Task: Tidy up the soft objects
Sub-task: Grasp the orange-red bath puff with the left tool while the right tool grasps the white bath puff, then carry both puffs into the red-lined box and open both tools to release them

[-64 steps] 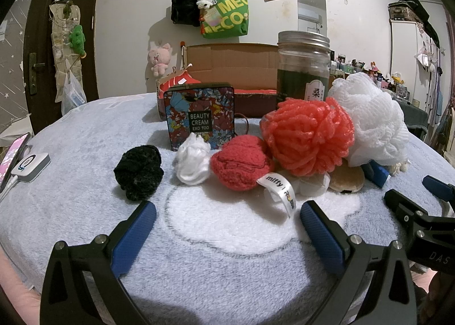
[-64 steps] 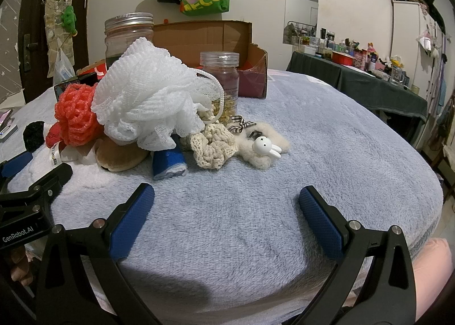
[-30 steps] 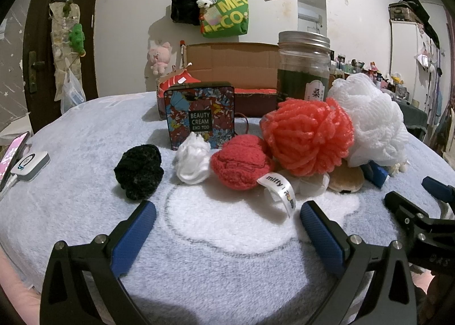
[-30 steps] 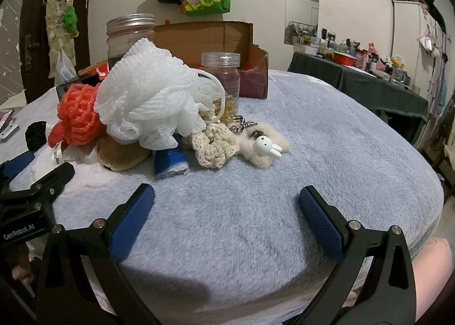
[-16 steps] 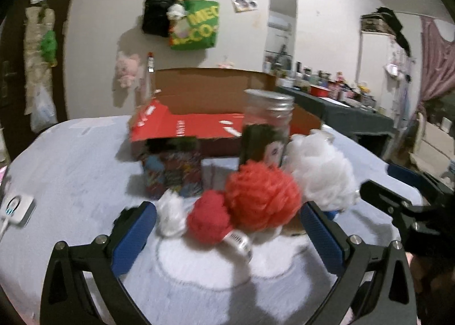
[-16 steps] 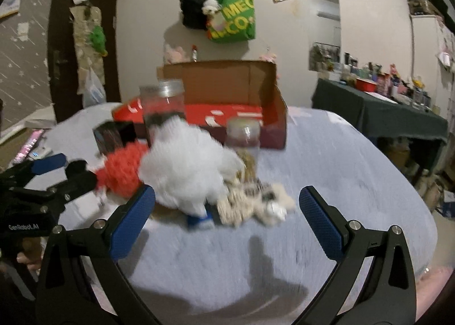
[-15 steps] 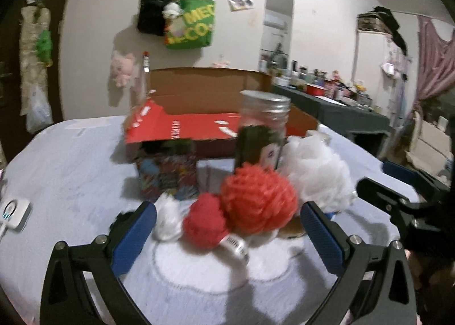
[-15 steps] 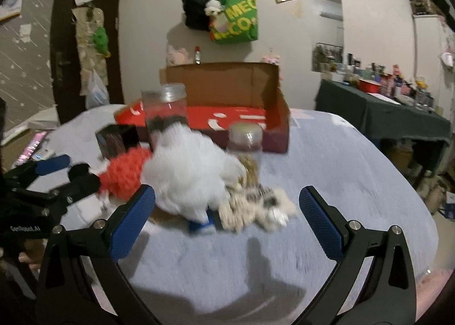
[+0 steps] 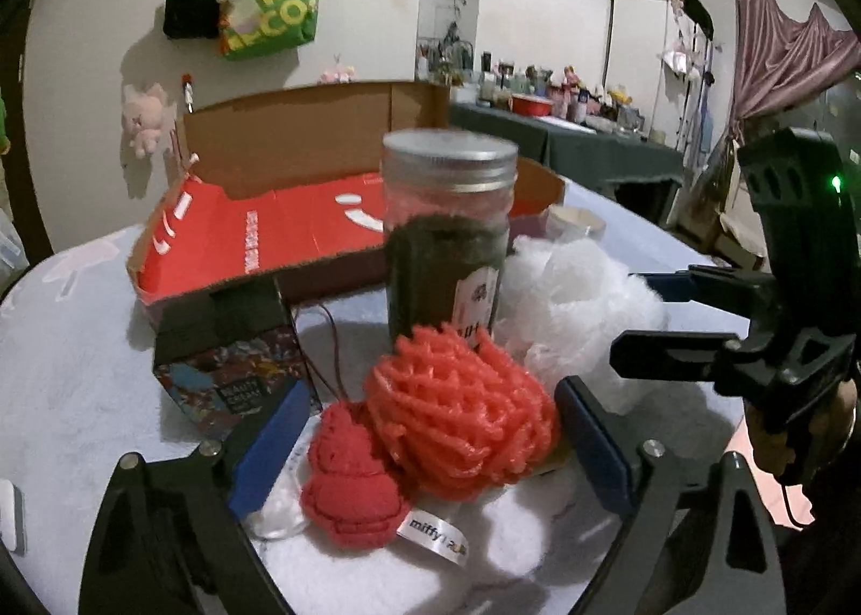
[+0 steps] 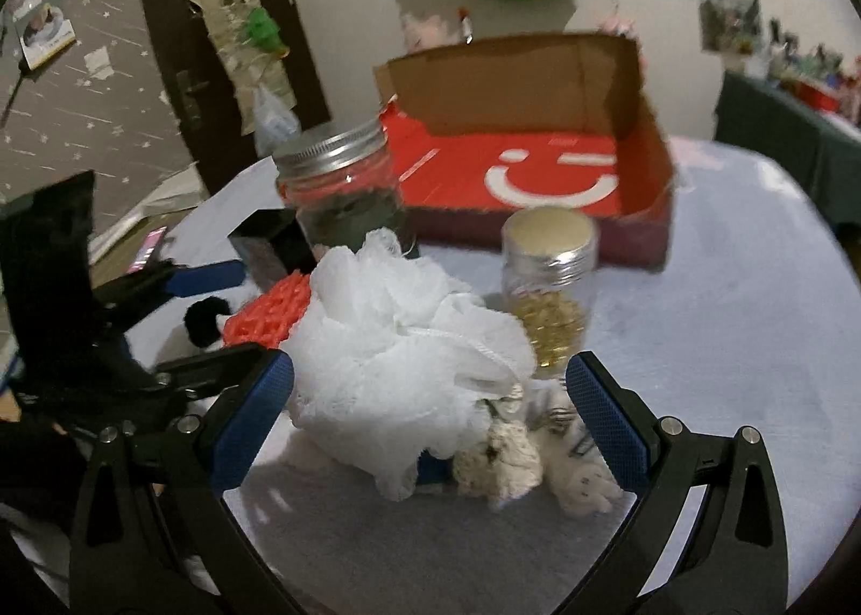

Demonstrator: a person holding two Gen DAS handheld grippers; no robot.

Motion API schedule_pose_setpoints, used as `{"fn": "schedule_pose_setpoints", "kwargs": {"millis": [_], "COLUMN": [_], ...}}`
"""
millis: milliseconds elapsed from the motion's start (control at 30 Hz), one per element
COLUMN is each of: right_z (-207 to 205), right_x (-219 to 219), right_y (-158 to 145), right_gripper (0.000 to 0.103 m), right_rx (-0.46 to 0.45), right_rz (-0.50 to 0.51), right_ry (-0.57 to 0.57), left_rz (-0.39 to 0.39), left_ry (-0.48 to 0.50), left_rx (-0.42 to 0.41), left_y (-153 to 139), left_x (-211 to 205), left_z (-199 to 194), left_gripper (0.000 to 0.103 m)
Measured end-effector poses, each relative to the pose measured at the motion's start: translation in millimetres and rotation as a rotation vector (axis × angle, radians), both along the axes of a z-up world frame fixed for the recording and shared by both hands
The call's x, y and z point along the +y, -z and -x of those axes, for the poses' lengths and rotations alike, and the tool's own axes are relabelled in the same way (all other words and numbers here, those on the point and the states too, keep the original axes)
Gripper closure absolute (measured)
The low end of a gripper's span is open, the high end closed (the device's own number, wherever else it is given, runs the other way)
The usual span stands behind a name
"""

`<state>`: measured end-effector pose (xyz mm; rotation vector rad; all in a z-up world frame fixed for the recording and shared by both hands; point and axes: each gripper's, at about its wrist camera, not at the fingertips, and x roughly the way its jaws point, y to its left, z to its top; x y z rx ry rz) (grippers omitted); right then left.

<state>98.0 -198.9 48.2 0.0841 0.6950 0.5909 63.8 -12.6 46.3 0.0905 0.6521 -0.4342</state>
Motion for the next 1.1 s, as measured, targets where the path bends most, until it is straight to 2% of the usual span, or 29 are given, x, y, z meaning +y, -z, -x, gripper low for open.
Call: {"fn": "schedule_pose_setpoints", "kwargs": {"millis": [67, 200, 267, 400, 533, 900, 1100], "right_z": [-6, -14, -15, -12, -4, 25, 34], "right_x": [2, 3, 1, -1, -3, -14, -19], "right_y": [4, 11, 14, 14, 12, -12, -29], "right_gripper": [0.0, 0.0, 0.007, 0.041, 0.059, 0.062, 0.062], "right_rx": [0.03, 0.068, 0.078, 0.084, 0.067, -0.04, -0.099], "right_rz": [-0.029, -0.056, -0.083, -0.144, -0.173, -0.186, -0.159], "right_ry": [-0.028, -0.058, -0.072, -0.098, -0.087, -0.022, 0.007], "left_rz": [0.0, 0.0, 0.0, 0.015, 0.033, 0.055, 0.053], "left_ry": [0.007, 0.039, 0.041, 0.05, 0.045, 0.012, -0.006], "left_rx": [0.018, 0.035, 0.03, 0.013, -0.003, -0.04, -0.077], "left_y": [4, 9, 9, 4, -3, -22, -39], "left_x": [0, 0, -1, 1, 6, 19, 27], "left_z": [-2, -3, -2, 1, 0, 11, 15], "left_gripper": [0.014, 0.03, 0.031, 0.04, 0.044, 0.045, 0.045]}}
